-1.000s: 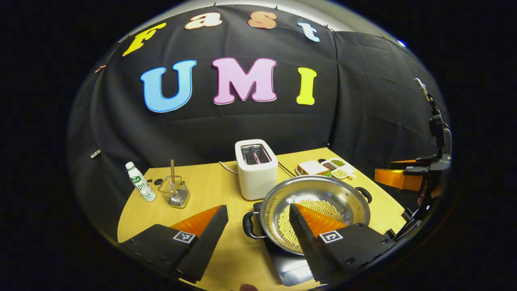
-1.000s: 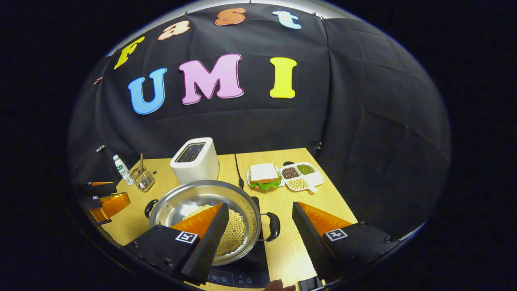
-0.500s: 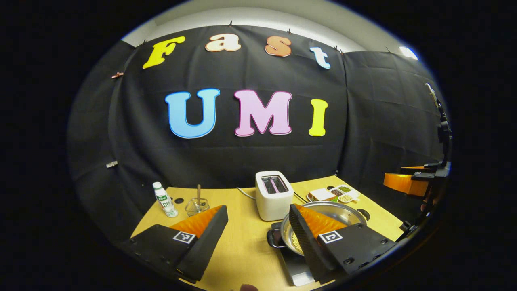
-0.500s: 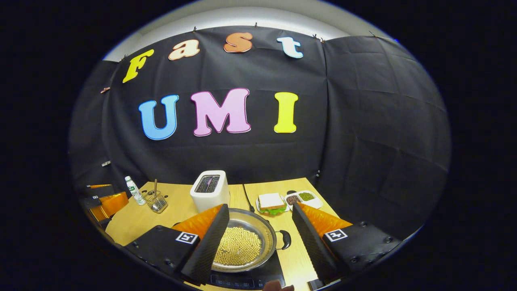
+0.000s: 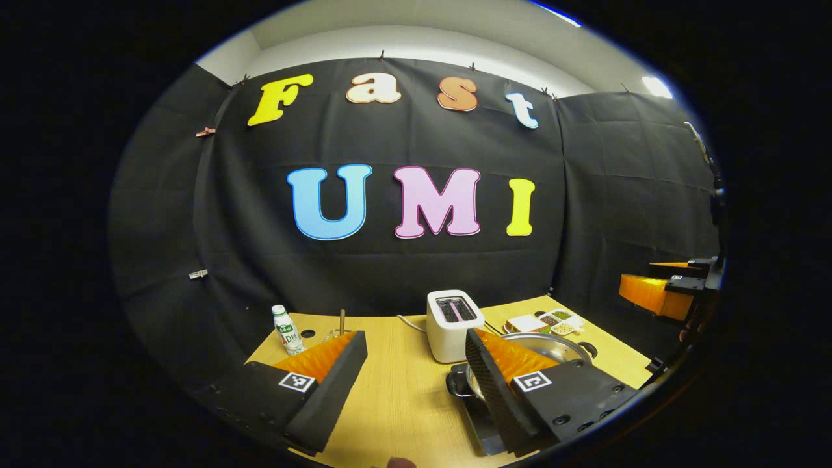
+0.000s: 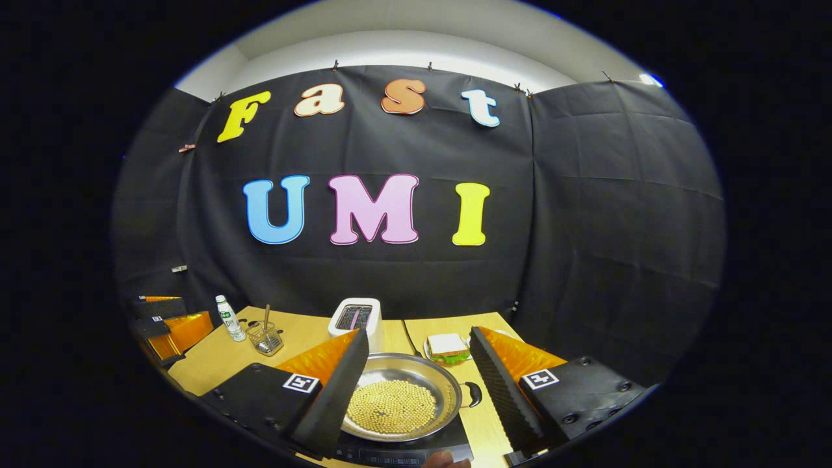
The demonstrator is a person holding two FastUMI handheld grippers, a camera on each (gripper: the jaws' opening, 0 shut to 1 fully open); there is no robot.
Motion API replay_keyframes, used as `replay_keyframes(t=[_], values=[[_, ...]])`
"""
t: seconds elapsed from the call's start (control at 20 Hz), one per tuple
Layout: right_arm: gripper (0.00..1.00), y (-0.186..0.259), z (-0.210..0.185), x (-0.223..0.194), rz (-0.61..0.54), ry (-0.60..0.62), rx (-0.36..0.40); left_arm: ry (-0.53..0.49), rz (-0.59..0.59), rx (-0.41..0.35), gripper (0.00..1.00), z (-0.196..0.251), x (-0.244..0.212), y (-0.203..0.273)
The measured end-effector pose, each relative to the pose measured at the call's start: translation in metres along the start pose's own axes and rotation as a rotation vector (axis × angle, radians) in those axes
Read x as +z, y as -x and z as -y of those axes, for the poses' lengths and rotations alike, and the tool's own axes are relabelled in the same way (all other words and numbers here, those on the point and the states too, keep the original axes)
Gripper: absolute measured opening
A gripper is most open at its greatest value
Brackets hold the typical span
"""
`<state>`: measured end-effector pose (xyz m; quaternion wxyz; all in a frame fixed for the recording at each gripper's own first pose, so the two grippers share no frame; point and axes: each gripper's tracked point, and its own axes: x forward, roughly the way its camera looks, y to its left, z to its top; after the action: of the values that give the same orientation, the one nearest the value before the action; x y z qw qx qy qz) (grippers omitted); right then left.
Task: First push the handle of the pot to place it horizontally, then grasp the pot with both hands and set it on the induction cooktop.
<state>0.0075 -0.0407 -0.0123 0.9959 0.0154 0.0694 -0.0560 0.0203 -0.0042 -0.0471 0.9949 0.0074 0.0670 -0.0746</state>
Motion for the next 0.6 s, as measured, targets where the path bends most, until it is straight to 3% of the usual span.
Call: replay_keyframes(t=[0.6], values=[[0.97, 0.0022, -0.0054, -0.0019, -0.006, 0.004, 0.011, 0.014, -0.024, 0.011, 0.95, 0.0019, -0.0086, 0.0068]])
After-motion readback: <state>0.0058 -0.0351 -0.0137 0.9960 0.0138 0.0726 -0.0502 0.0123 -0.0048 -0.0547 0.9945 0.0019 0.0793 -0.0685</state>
